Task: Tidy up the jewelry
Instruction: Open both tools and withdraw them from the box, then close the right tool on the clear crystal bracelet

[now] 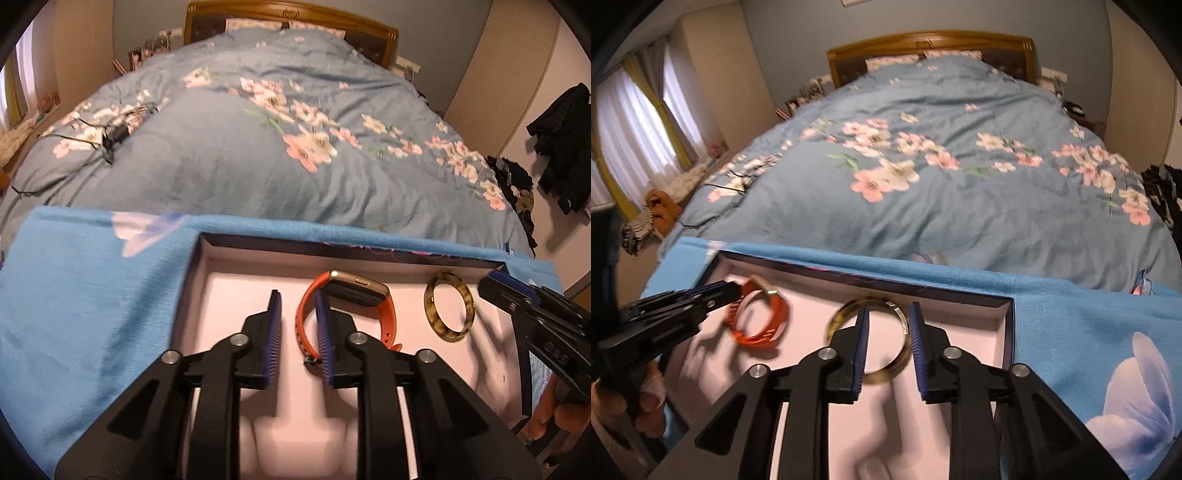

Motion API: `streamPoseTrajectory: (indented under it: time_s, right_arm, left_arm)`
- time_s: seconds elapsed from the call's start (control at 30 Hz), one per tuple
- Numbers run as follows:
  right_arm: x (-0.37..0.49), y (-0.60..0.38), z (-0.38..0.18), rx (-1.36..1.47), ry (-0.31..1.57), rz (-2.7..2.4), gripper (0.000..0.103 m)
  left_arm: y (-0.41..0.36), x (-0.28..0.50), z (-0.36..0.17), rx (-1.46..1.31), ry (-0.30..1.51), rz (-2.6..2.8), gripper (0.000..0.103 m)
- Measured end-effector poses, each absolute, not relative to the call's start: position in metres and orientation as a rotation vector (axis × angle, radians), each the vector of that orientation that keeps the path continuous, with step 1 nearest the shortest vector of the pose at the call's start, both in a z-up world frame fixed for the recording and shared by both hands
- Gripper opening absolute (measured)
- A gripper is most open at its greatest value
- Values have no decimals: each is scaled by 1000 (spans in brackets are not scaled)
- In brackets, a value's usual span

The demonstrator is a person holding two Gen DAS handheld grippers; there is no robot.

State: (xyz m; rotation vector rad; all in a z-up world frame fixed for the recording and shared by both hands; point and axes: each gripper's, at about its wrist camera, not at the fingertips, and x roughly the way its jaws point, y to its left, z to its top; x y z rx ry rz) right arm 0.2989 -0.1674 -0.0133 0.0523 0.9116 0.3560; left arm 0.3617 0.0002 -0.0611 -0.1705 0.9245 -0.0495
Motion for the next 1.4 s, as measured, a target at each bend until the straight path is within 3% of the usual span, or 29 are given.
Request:
streamPoseTrajectory:
  time_s: [0.13, 0.23, 0.4, 0.8, 0.93, 1.4]
  right_arm:
    - [261, -169, 11, 37, 828, 434, 35]
    - [230, -170, 23, 26, 782, 497, 40]
    - [171, -171, 29, -21, 740, 598, 40]
    - [82, -166, -6, -61, 851, 695, 39]
    - [72, -157, -12, -92, 864, 705, 34]
    - [78, -137, -32, -144, 890, 676, 32]
  left_arm:
    - [1, 328, -34, -117, 790, -62, 39]
    - [-1, 295, -14, -84, 701, -113, 43]
    - [-2, 224, 0, -9, 584, -209, 52]
    - [2, 120, -27, 7, 584, -338, 54]
    - [-4, 105, -32, 27, 583, -354, 54]
    - [-8, 93, -56, 56, 638, -364, 54]
